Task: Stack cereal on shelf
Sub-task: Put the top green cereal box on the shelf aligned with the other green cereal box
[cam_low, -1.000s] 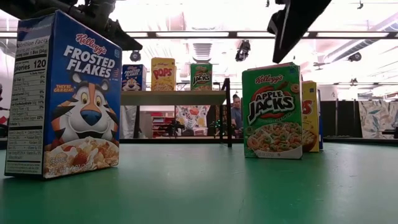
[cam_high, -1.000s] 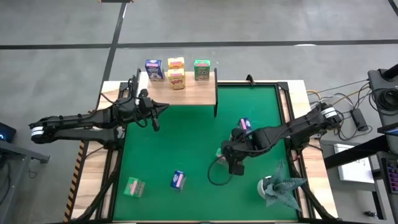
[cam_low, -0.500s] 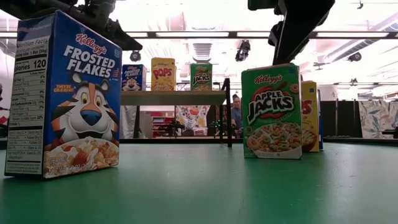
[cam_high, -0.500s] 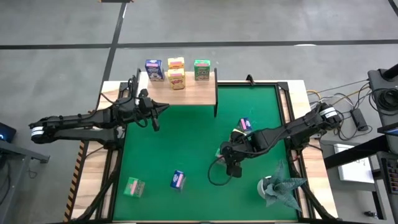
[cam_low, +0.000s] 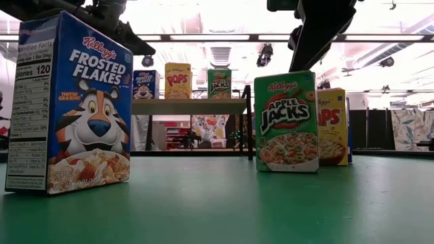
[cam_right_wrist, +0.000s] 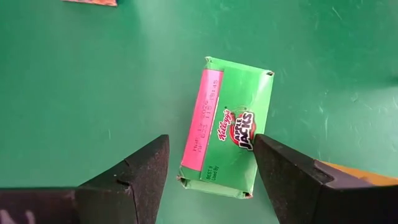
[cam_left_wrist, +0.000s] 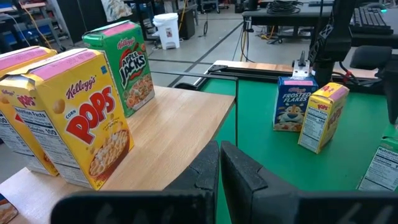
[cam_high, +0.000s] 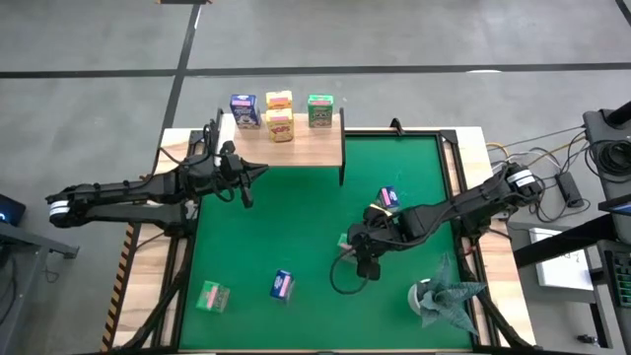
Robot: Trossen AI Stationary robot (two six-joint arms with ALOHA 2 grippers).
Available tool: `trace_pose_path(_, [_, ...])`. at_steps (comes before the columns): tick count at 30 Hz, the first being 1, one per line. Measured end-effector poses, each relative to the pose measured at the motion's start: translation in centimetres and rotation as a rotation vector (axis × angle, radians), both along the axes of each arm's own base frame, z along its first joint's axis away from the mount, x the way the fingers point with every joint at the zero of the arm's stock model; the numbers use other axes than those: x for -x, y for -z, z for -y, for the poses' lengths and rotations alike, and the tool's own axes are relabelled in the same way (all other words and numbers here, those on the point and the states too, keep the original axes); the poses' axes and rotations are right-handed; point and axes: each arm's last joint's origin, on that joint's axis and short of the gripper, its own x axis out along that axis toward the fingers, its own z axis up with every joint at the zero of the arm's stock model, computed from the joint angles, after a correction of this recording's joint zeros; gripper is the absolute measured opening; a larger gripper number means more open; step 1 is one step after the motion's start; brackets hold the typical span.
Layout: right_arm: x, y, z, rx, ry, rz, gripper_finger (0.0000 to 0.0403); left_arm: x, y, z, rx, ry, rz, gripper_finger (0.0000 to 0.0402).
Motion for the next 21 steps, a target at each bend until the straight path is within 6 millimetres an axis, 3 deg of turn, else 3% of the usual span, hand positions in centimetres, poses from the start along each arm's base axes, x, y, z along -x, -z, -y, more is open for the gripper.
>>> trace_pose_path(15, [0.2,-0.4,0.2,0.044,0.018,-0.023,0.0256,0.0,0.0,0.0,0.000,-0.001,0.000,0.0000])
trace_pose_path(21, [-0.5,1.9,-0.1,0.044,0.002,-0.085,0.0255,0.0,0.0,0.0,0.000,-0.001,0.000,0.0000])
